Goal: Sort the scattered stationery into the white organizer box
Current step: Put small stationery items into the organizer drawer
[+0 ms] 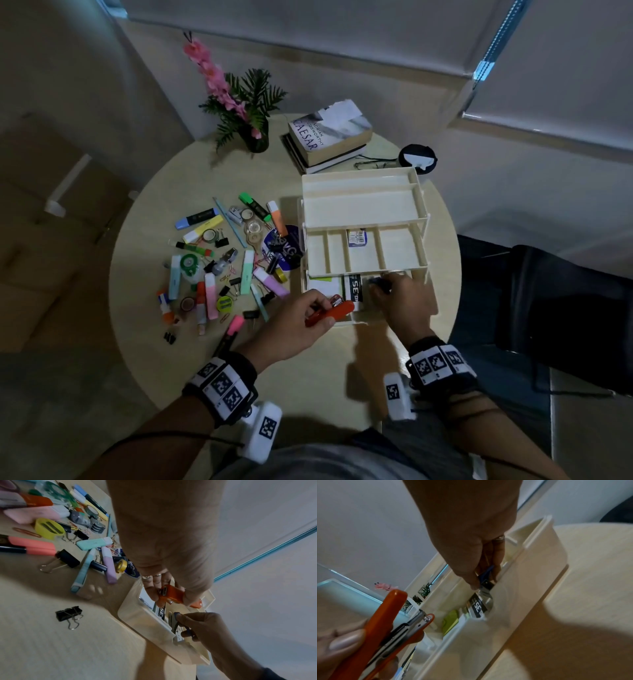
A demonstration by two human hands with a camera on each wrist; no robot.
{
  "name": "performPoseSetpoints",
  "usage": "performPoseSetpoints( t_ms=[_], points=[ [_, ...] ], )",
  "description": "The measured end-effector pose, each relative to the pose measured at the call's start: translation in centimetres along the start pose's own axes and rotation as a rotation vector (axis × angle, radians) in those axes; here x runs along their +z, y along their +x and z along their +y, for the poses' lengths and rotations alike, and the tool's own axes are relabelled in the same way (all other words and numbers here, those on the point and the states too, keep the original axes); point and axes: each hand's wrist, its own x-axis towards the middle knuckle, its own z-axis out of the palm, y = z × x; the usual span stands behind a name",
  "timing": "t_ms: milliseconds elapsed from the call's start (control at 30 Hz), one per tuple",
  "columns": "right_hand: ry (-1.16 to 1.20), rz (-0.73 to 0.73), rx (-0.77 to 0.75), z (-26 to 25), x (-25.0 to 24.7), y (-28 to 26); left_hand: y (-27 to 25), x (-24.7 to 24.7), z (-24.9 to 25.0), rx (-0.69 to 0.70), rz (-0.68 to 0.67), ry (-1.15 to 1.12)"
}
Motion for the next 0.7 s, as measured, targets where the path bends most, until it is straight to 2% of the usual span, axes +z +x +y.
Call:
performPoseSetpoints(
  t_ms=[167,300,467,533,633,700],
  points=[
    [0.202,-0.027,0.179,-1.0,1.7,1.0,-0.3,0.3,-0.1,-0.027,0.052,-0.014],
    [0.361,-0.043,0.217,-1.5,1.9,1.3,-0.7,0.4,-0.3,-0.022,0.072,-0.032],
    [0.481,-0.201,0.175,0.1,1.4,1.3,-0.4,0.7,-0.1,-0.047,0.089,-0.071],
    [0.461,-0.25,0.149,0.7,0.5,1.0,-0.2,0.9,0.3,-0.046,0.082,-0.099],
    [0.42,-0.178,0.065,0.9,-2.6,-0.3,0.5,1.2,1.3,-0.028,0.076,-0.107],
    [0.513,-0.205,-0.062,0.9,-5.0,-1.5,1.3,1.7,2.1,-0.017,0.054,-0.141]
  ],
)
